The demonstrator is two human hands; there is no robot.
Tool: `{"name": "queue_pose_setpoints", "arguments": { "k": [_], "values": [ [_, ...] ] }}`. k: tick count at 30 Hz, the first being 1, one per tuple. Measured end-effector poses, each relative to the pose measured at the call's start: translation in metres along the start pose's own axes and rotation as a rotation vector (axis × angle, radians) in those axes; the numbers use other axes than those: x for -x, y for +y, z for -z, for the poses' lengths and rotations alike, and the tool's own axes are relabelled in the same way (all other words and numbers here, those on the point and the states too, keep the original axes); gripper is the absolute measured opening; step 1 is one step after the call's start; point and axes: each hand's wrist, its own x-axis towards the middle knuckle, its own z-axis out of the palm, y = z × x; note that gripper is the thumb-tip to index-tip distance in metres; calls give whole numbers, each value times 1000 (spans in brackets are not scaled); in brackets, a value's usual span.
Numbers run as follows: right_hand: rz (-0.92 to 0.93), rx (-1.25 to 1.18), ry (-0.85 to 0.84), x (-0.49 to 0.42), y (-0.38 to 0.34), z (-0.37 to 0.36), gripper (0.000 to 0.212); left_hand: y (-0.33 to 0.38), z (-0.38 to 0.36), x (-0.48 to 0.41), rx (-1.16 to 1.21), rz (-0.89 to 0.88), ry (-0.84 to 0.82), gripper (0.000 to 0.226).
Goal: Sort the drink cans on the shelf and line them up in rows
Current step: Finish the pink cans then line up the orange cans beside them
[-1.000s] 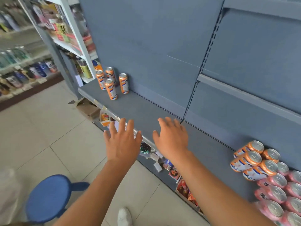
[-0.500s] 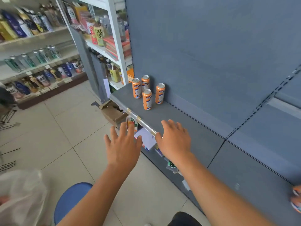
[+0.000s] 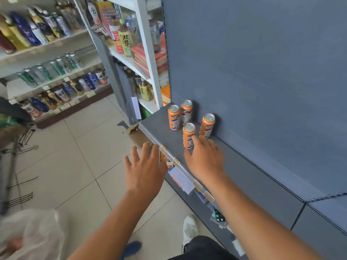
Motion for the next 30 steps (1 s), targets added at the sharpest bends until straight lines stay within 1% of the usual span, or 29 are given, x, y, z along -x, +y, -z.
{"name": "queue_pose_setpoints", "arguments": {
  "k": [5,6,8,10,13,17,21,23,27,30],
  "values": [
    [-26,-26,-2,-76,5,3,23,16,0,-80,-8,-9,-83,49],
    [-41,-31,-8,-88,7,4,23,19,-1,-94,1,-19,-80,49],
    [-71,-30,-26,-106,11,4,31,24,-1,-118,16,-44,-66,49],
    [-108,-42,-40,-121,16,4,38,29,-4,-143,14,-81,-96,51],
    [-171,-74,-31,-141,24,-1,34,34,-12,-180,20,-139,-118,52],
    [-274,-93,-42,-162,31,-11,40,36,-30,-227,99,-233,-89,48],
    [-400,-245,-31,-179,30,-22,37,37,-49,-275,106,-374,-137,44],
    [-494,-333,-9,-186,26,-26,37,35,-57,-299,110,-432,-172,44],
    [-665,-480,9,-189,9,-46,50,20,-76,-334,99,-551,-223,53],
    [-749,-588,13,-188,-3,-72,53,7,-93,-355,147,-570,-282,55]
  ]
}}
